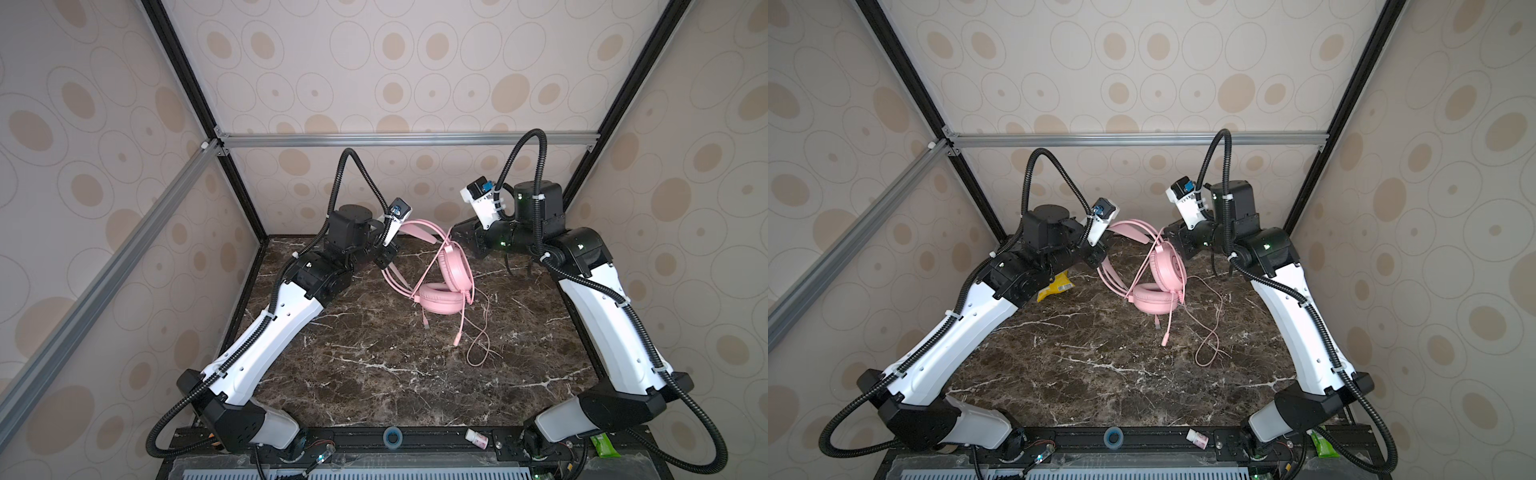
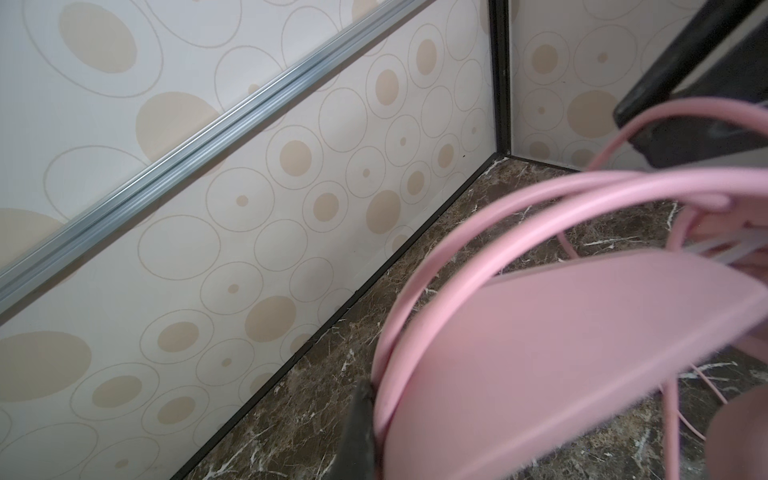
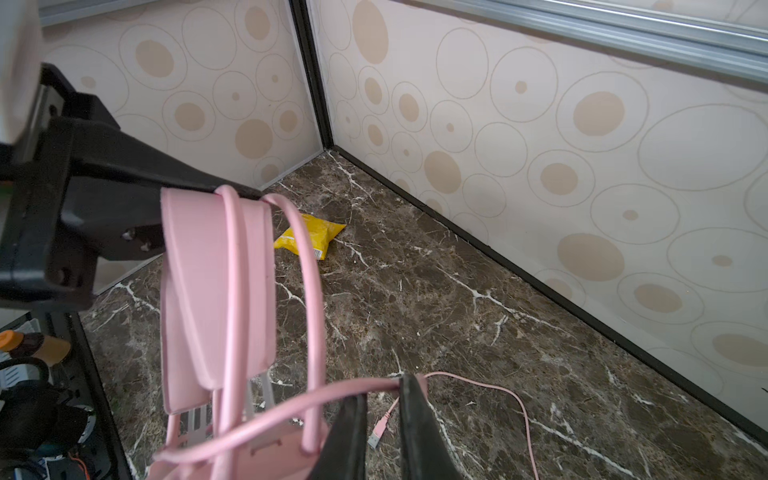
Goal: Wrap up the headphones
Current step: 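Open the right gripper to release the cable and draw it back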
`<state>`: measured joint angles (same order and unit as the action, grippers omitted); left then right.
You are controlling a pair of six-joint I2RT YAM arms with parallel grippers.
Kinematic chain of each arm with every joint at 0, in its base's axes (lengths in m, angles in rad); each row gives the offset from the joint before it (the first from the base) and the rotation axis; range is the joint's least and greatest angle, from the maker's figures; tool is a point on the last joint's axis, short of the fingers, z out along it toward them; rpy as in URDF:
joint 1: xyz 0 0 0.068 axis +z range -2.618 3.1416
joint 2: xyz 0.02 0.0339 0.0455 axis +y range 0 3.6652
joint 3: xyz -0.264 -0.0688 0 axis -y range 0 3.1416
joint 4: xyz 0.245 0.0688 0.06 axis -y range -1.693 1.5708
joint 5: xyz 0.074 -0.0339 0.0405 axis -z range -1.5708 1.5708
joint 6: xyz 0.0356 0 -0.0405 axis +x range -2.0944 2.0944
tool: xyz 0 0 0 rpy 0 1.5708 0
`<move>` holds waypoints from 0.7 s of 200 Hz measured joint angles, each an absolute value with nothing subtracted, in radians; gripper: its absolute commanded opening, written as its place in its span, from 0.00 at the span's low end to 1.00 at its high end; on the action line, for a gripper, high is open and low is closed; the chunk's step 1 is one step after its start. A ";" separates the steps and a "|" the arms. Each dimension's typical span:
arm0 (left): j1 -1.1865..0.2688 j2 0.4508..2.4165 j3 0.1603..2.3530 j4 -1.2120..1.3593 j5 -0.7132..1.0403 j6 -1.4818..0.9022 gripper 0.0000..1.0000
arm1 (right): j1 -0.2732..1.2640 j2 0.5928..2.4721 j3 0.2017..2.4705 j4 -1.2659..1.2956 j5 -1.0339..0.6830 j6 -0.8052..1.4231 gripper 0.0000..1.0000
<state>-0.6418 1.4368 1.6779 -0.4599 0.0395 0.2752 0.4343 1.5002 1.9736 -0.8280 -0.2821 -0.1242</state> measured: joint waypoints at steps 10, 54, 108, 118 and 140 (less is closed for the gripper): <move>-0.640 1.436 1.678 -0.462 0.056 0.274 0.00 | 0.428 1.497 1.968 -0.808 -0.270 -0.121 0.15; -0.633 1.434 1.678 -0.464 0.088 0.260 0.00 | 0.421 1.441 1.889 -0.720 -0.237 -0.118 0.14; -0.625 1.419 1.682 -0.467 0.091 0.245 0.00 | 0.419 1.395 1.778 -0.649 -0.220 -0.111 0.14; -0.624 1.418 1.692 -0.471 0.091 0.242 0.00 | 0.418 1.392 1.762 -0.642 -0.219 -0.109 0.15; -0.622 1.418 1.724 -0.489 0.086 0.239 0.00 | 0.413 1.390 1.742 -0.625 -0.220 -0.093 0.24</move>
<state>-0.6216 1.4181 1.7237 -0.4889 0.0860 0.2394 0.4129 1.3903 1.7416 -0.6250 -0.2199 -0.0933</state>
